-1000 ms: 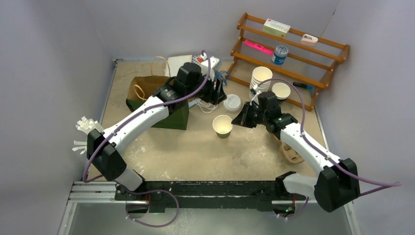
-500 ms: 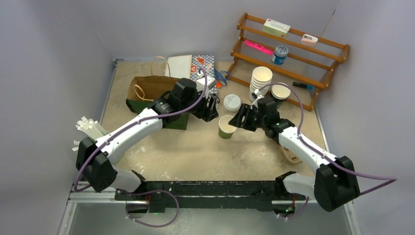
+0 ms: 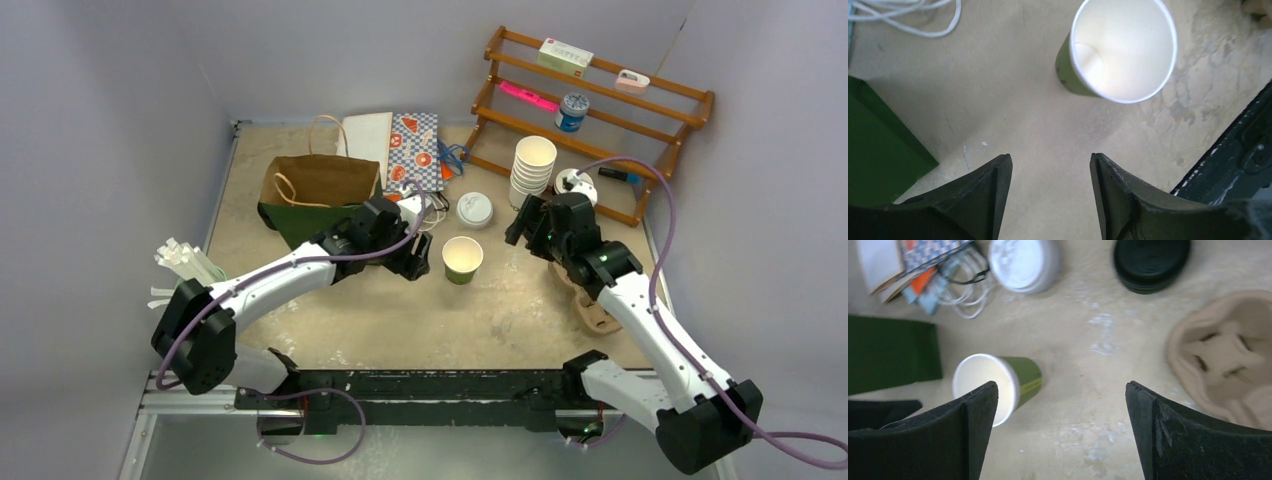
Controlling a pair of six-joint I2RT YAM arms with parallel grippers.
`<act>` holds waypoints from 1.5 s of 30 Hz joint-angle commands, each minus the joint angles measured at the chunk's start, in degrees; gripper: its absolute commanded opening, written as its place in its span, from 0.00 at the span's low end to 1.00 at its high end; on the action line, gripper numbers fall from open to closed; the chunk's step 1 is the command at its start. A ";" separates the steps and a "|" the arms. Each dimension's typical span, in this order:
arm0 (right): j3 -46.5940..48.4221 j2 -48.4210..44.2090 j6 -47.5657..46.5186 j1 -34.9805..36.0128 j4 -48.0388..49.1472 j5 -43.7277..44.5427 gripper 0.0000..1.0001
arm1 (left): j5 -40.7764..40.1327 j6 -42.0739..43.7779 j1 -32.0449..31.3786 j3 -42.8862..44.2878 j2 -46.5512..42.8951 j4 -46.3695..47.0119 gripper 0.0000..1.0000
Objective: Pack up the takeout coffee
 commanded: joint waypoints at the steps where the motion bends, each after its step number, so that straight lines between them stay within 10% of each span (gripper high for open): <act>1: 3.55 0.20 5.75 -0.95 -16.45 16.98 0.98 | -3.59 -0.65 -0.06 -3.73 0.90 5.35 0.62; 19: 2.51 1.74 17.58 -13.43 -23.57 15.13 0.98 | -12.26 -3.12 7.46 -12.33 4.36 12.05 0.63; 25: 2.87 3.20 7.21 -13.43 -12.62 3.94 0.82 | -11.86 -0.61 10.08 -11.10 4.84 13.70 0.63; 32: 7.70 8.86 1.84 -9.26 -6.36 3.85 0.89 | -5.09 3.87 2.65 -11.83 -1.88 16.58 0.70; 45: 9.16 12.69 0.48 -4.22 -3.12 8.64 0.98 | 7.57 6.37 -2.93 -30.80 -12.82 50.71 0.84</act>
